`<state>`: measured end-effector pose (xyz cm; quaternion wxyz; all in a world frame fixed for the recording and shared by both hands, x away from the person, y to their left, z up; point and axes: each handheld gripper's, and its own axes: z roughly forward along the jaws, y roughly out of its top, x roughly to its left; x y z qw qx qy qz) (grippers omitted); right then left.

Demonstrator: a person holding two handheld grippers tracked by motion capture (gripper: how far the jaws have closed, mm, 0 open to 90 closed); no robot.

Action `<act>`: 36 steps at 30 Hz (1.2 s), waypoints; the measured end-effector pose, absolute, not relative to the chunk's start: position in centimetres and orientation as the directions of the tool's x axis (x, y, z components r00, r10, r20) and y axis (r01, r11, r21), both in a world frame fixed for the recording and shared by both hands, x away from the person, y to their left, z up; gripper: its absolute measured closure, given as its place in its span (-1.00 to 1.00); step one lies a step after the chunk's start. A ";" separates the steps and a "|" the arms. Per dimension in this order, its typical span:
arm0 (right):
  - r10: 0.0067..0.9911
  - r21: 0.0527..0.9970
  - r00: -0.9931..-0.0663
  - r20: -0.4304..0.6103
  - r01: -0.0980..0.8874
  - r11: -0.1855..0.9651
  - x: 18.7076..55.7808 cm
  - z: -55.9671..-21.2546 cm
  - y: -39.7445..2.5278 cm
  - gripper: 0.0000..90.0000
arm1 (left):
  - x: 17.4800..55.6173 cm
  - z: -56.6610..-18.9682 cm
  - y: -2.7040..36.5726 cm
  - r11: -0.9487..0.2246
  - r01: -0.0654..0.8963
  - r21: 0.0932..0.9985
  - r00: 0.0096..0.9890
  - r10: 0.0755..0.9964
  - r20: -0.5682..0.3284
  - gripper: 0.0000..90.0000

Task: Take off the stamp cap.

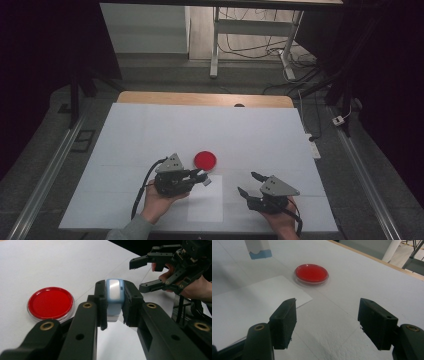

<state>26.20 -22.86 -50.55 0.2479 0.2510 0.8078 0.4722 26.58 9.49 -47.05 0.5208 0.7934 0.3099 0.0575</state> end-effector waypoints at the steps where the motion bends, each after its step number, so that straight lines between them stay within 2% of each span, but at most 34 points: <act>1: 0.638 0.888 -0.752 -0.164 0.169 0.428 26.2 -50.6 -22.7 -0.31 | 26.6 -47.1 9.5 -0.265 0.431 0.862 0.801 0.552 -0.231 0.68; 36: 0.573 0.872 -0.800 -0.175 0.145 0.468 25.6 -51.5 -18.0 -0.30 | 26.6 -47.2 9.0 -0.265 0.427 0.865 0.801 0.554 -0.226 0.68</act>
